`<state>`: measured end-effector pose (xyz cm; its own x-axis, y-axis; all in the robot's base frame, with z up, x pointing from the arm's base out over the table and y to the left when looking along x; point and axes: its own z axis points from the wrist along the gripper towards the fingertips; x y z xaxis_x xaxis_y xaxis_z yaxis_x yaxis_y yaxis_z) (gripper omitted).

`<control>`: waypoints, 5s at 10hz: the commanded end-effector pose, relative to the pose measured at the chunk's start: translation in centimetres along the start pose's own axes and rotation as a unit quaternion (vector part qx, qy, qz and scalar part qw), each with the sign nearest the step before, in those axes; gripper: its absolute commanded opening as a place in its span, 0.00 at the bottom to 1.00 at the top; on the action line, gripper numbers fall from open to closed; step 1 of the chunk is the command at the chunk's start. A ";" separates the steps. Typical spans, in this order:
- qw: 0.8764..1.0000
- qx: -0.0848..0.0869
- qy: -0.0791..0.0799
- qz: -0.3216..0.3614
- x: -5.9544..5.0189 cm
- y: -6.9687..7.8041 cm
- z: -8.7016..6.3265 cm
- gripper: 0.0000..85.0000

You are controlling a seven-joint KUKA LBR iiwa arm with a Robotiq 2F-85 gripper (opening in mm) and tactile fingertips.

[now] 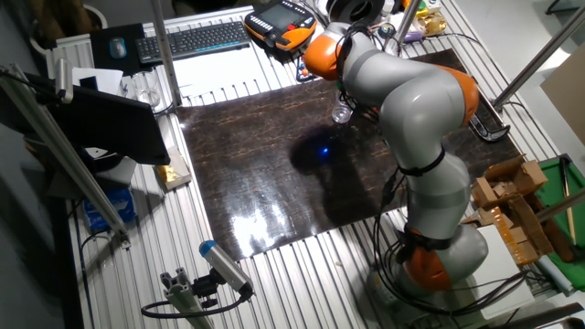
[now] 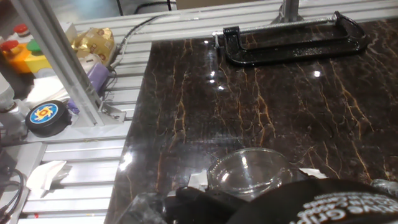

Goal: Pour the water from one cup into another empty cup

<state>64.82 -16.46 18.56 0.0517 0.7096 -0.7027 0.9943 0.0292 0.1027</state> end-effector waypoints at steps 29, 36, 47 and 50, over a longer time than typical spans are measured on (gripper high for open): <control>0.996 0.030 -0.077 0.014 0.1 -0.5 -0.8 0.01; 0.998 0.030 -0.058 0.008 -0.1 -0.6 -0.9 0.01; 0.999 0.022 -0.041 0.014 -0.1 -0.6 -0.9 0.01; 0.998 0.026 -0.057 0.018 -0.2 -0.6 -1.6 0.01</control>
<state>64.04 -15.52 19.76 0.0952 0.6245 -0.7752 0.9949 -0.0327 0.0959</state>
